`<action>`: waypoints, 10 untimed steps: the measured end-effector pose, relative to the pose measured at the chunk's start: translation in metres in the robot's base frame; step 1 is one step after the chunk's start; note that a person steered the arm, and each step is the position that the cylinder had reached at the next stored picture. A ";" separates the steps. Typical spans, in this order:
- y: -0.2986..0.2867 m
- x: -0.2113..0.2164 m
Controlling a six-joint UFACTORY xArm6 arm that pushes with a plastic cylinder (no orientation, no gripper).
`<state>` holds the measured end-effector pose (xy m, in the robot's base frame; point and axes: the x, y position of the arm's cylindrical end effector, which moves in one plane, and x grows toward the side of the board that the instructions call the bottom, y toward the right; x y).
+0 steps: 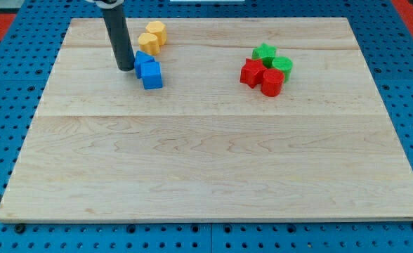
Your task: Move green star along with red circle into red star
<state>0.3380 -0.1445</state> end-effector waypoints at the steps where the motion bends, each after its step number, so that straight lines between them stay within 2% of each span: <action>1: -0.009 -0.039; 2: 0.010 -0.050; 5: 0.014 -0.045; 7: 0.019 0.035; 8: 0.066 0.044; 9: 0.089 0.008; 10: 0.105 -0.003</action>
<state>0.3346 -0.0397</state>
